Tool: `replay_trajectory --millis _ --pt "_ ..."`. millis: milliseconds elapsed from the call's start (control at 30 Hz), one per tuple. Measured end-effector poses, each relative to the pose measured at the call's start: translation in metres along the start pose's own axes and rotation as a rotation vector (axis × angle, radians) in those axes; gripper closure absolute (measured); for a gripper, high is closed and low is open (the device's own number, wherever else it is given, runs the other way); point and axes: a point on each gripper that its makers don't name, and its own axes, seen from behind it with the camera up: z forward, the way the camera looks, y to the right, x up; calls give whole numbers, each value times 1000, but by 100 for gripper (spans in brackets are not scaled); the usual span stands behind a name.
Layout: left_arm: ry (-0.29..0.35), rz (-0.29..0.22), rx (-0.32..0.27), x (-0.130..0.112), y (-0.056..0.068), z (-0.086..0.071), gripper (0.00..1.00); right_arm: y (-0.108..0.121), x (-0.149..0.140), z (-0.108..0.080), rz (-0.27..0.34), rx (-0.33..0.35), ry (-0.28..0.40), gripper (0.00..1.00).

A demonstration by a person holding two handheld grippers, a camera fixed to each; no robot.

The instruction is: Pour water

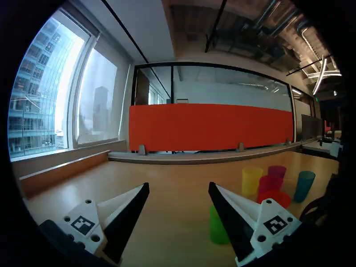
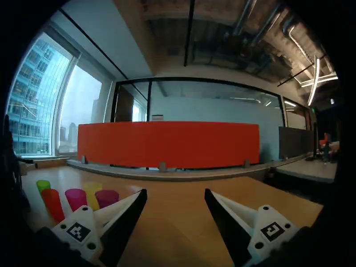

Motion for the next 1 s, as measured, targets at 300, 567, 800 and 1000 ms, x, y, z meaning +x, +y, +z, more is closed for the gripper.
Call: replay_trajectory --millis 300,567,800,1000 --pt "0 0 0 0 0 0 1 -1 -9 1 1 1 -14 0" --pt "0 0 0 0 0 0 1 4 -15 1 13 -15 -27 0" --pt "0 0 0 1 0 0 1 6 -18 1 11 -25 -46 0" --pt "0 0 0 0 0 0 1 6 -22 3 9 -28 -69 0"
